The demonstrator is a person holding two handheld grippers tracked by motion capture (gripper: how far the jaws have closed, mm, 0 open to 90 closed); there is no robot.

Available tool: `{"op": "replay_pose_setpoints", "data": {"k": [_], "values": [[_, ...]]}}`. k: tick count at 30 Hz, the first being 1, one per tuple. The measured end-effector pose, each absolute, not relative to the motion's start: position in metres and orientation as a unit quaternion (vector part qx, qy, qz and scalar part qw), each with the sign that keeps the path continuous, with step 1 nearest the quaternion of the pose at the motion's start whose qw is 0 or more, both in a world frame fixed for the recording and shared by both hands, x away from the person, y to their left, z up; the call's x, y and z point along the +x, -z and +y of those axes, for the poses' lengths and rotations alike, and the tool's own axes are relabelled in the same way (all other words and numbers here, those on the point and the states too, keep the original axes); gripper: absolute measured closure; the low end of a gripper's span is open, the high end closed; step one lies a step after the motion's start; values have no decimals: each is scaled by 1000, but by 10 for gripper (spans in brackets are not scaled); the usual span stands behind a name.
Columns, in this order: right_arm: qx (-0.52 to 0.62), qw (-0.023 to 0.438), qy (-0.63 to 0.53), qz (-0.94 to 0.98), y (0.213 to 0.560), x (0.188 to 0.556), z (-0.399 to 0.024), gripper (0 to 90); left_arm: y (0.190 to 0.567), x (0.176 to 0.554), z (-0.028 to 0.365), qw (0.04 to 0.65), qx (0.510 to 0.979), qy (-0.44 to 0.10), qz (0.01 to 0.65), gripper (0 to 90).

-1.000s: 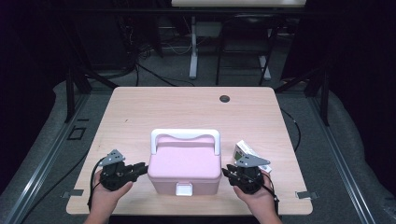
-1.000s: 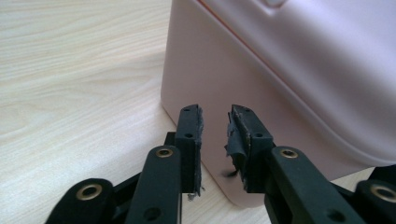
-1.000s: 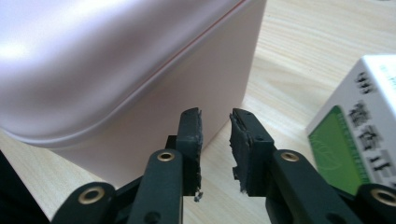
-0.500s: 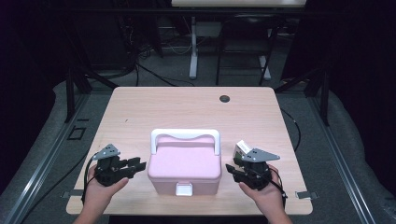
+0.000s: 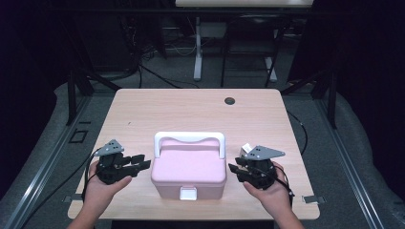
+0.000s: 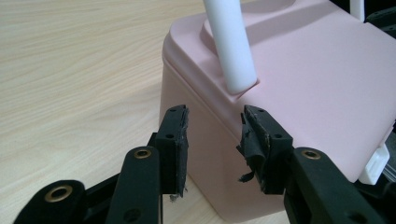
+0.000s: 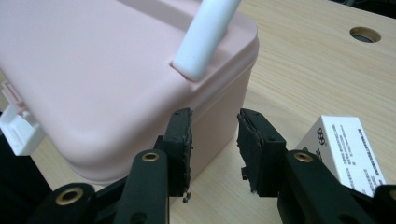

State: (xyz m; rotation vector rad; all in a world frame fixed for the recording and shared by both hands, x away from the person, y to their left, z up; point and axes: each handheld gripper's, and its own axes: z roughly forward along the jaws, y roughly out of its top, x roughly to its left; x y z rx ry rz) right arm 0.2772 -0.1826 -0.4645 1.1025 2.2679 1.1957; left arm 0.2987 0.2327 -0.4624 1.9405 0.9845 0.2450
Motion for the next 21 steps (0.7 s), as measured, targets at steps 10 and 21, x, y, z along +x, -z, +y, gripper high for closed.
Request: {"op": "replay_pose_setpoints", "data": {"k": [10,21], "values": [[384,154,-424,806,450,287,-179,652,448,306,226,456,792,-96,395,604],[378,135,-418,815,437,303,-173,669,436,320,216,457,795,-86,391,617]]}}
